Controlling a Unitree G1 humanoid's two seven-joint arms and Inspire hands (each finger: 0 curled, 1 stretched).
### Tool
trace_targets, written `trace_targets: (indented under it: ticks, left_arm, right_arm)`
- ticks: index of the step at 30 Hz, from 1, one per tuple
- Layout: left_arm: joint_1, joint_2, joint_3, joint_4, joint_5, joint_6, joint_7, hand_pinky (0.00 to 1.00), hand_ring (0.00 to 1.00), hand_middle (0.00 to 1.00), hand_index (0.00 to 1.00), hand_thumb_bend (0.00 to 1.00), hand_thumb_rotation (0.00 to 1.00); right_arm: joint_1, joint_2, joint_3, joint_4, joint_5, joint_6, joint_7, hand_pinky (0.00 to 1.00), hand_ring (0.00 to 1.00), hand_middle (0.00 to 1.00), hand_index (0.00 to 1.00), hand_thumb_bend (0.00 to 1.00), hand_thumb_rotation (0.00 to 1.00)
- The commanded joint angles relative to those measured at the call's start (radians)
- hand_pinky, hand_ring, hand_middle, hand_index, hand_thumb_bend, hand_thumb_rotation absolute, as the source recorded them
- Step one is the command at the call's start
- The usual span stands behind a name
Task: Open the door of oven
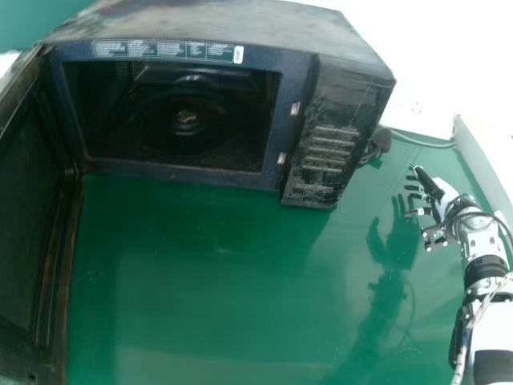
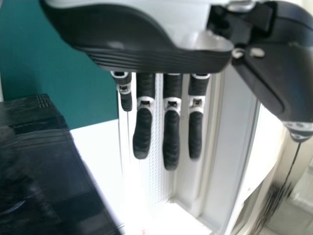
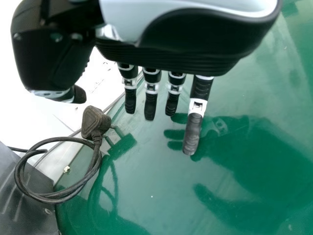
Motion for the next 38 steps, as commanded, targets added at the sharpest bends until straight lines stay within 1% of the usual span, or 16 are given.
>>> trace_targets:
  ticks: [1,5,6,7,10,11,13,15,16,19,23,28,29,31,37,38]
  left_arm:
    - [-0.012,0.000,0.012,0.025,-0.002,0.009,0.012,0.12,0.15,0.23,0.42,0.98,0.43]
    - [-0.013,-0.002,0.022,0.032,0.002,0.009,0.032,0.12,0.15,0.23,0.41,1.00,0.44]
    - [-0.012,0.001,0.021,0.034,0.003,0.013,0.031,0.12,0.15,0.22,0.40,0.99,0.44]
    - [-0.014,0.002,0.019,0.036,0.004,0.015,0.029,0.12,0.15,0.22,0.40,0.99,0.43]
    - [-0.013,-0.011,0.023,0.025,-0.001,0.028,0.065,0.11,0.14,0.22,0.40,1.00,0.40]
    - [-0.010,-0.018,0.026,0.019,-0.002,0.031,0.082,0.11,0.14,0.21,0.38,1.00,0.40]
    - [-0.009,-0.025,0.026,0.016,-0.002,0.033,0.097,0.11,0.14,0.21,0.36,1.00,0.42]
    - [-0.009,-0.028,0.024,0.016,-0.001,0.038,0.099,0.11,0.14,0.21,0.35,1.00,0.44]
    - [-0.010,-0.028,0.024,0.017,0.000,0.038,0.100,0.11,0.13,0.20,0.35,1.00,0.44]
    - [-0.010,-0.021,0.019,0.023,0.008,0.036,0.090,0.10,0.13,0.20,0.35,1.00,0.44]
    - [-0.007,-0.029,0.019,0.007,0.012,0.026,0.105,0.11,0.14,0.20,0.36,1.00,0.42]
    - [-0.013,-0.031,0.010,0.016,0.022,0.025,0.101,0.10,0.13,0.20,0.41,1.00,0.42]
    - [-0.012,-0.034,0.010,0.012,0.022,0.031,0.108,0.10,0.13,0.20,0.42,1.00,0.41]
    - [-0.012,-0.035,0.008,0.011,0.022,0.044,0.111,0.10,0.13,0.20,0.40,1.00,0.40]
    - [-0.023,-0.031,-0.002,0.024,0.033,0.031,0.097,0.11,0.14,0.20,0.41,1.00,0.42]
    - [-0.024,-0.032,-0.003,0.023,0.035,0.026,0.099,0.10,0.13,0.20,0.41,1.00,0.42]
  right_arm:
    - [0.071,0.015,0.015,0.044,-0.020,0.036,0.029,0.81,0.88,0.90,0.95,0.58,0.66]
    - [0.073,0.020,0.010,0.043,-0.015,0.025,0.003,0.74,0.83,0.88,0.94,0.56,0.65]
    - [0.075,0.023,-0.001,0.043,-0.003,0.025,-0.006,0.71,0.81,0.86,0.94,0.55,0.61]
    - [0.076,0.026,-0.004,0.043,-0.002,0.022,-0.018,0.70,0.81,0.86,0.95,0.52,0.60]
    - [0.078,0.030,-0.005,0.042,-0.006,0.017,-0.026,0.71,0.81,0.85,0.95,0.52,0.61]
    - [0.079,0.030,-0.004,0.041,-0.009,0.012,-0.031,0.72,0.81,0.84,0.95,0.53,0.59]
    - [0.079,0.030,-0.005,0.040,-0.008,0.009,-0.027,0.71,0.79,0.84,0.96,0.53,0.59]
    - [0.077,0.028,-0.008,0.042,-0.005,0.022,-0.020,0.72,0.81,0.85,0.97,0.52,0.63]
    - [0.075,0.028,-0.012,0.043,-0.002,0.033,-0.028,0.72,0.82,0.85,0.95,0.54,0.63]
    - [0.075,0.028,-0.019,0.044,-0.001,0.046,-0.048,0.67,0.76,0.81,0.88,0.57,0.58]
    - [0.079,0.026,-0.024,0.044,0.000,0.038,-0.043,0.65,0.74,0.80,0.91,0.55,0.51]
    - [0.076,0.030,-0.022,0.044,-0.005,0.041,-0.046,0.66,0.77,0.82,0.91,0.56,0.53]
    - [0.076,0.030,-0.022,0.043,-0.004,0.041,-0.045,0.65,0.76,0.81,0.91,0.57,0.52]
    - [0.076,0.030,-0.021,0.042,-0.006,0.037,-0.041,0.65,0.76,0.82,0.90,0.57,0.52]
    - [0.077,0.030,-0.015,0.043,-0.012,0.034,-0.047,0.66,0.74,0.82,0.89,0.61,0.58]
    - [0.077,0.030,-0.018,0.043,-0.008,0.037,-0.051,0.65,0.72,0.80,0.89,0.62,0.55]
